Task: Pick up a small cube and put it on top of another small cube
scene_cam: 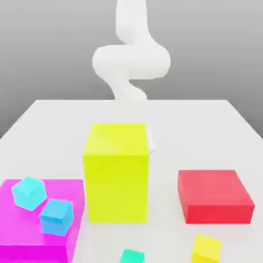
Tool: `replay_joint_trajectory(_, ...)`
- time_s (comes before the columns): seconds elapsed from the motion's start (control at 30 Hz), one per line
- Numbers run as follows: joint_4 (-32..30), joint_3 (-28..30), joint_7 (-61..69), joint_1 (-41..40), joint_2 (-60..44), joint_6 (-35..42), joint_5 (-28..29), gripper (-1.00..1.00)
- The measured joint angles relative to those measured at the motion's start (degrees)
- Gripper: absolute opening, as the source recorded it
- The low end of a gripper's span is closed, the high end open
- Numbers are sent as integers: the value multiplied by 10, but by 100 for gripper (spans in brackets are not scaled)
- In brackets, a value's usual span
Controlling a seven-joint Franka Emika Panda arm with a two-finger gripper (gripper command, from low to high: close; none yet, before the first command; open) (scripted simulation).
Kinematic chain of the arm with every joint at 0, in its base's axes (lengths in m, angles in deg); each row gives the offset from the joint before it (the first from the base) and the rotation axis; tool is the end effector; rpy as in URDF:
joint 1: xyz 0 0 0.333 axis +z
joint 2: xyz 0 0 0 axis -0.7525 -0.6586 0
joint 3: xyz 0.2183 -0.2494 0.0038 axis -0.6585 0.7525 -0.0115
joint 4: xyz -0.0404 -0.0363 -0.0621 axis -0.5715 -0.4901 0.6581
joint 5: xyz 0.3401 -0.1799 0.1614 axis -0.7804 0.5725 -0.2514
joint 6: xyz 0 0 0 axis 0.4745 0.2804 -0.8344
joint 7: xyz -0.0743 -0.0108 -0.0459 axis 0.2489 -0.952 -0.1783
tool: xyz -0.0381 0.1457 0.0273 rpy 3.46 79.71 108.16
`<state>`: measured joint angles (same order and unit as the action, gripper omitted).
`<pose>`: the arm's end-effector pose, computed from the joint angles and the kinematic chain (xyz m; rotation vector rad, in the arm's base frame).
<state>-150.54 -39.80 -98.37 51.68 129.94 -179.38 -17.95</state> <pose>0.4255 0.0098 0.6567 -2.5237 0.9186 -0.9427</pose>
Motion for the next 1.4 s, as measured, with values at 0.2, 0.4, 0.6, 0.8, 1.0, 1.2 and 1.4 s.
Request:
replay_joint_trajectory(0.2, -3, 29, 120, 66, -129, -38, -32, 0)
replay_joint_trajectory(0.4, -6, 40, 237, 115, -254, -74, -64, 0)
replay_joint_trajectory(0.6, -9, 30, 343, 148, -378, -112, -80, 0)
replay_joint_trajectory(0.8, -13, 18, 422, 168, -498, -153, -57, 0)
replay_joint_trajectory(1.0, -11, 13, 462, 183, -616, -210, -12, 0)
replay_joint_trajectory(1.2, -1, 8, 467, 180, -675, -255, -15, -100)
replay_joint_trajectory(1.4, -6, 10, 464, 181, -647, -232, -11, -100)
